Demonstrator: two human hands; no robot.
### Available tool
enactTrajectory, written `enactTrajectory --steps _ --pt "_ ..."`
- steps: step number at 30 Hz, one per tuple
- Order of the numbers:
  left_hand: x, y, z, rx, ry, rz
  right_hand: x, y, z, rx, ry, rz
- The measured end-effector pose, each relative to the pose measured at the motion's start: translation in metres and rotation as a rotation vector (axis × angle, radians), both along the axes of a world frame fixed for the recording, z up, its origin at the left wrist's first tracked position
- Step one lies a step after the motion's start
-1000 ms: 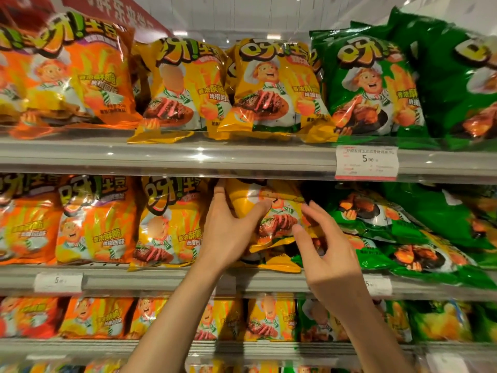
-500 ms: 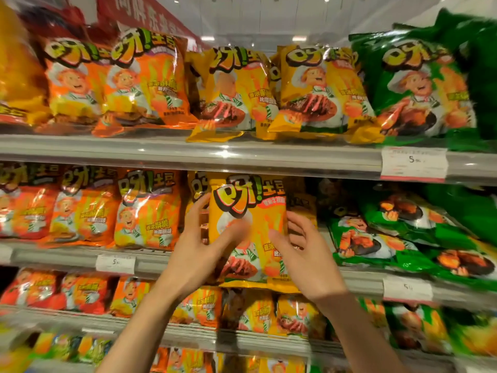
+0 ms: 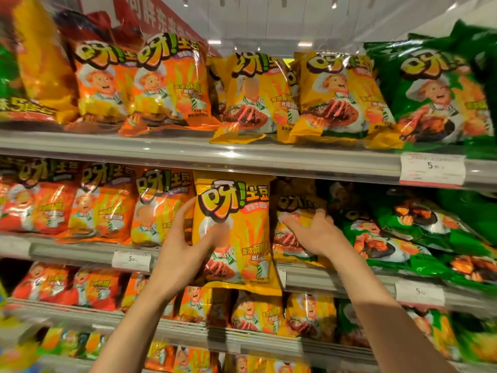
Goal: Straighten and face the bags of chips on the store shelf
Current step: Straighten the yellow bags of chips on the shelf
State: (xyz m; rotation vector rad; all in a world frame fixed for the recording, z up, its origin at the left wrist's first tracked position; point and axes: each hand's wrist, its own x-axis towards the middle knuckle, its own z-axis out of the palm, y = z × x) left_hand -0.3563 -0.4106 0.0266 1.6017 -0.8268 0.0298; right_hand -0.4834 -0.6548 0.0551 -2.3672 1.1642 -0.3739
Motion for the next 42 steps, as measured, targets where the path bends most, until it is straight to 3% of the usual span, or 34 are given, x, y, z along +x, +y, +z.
enactTrajectory --steps 14,17,22,25,31,37,42 --pt "0.014 0.000 0.000 -0.024 0.026 -0.001 0.019 -0.004 -0.010 -0.191 -0.397 -0.090" --pt "0.015 0.000 0.000 -0.017 0.019 0.005 0.030 -0.014 -0.013 -0.231 -0.350 -0.019" --pt "0.011 -0.001 0.000 -0.018 0.009 -0.001 0.047 -0.031 -0.027 -0.259 -0.111 0.009" --pt "0.009 -0.001 0.000 -0.024 0.020 0.006 0.047 -0.038 -0.025 -0.172 -0.037 -0.006" --pt "-0.007 -0.017 0.001 -0.037 0.003 -0.027 0.016 -0.028 0.005 0.050 -0.389 0.007" --pt "-0.028 -0.066 0.004 0.018 -0.081 0.005 -0.027 0.008 0.000 0.252 -0.616 0.247" --pt "-0.036 -0.091 0.008 0.110 -0.131 0.013 -0.017 0.006 -0.021 0.389 -0.782 0.157"
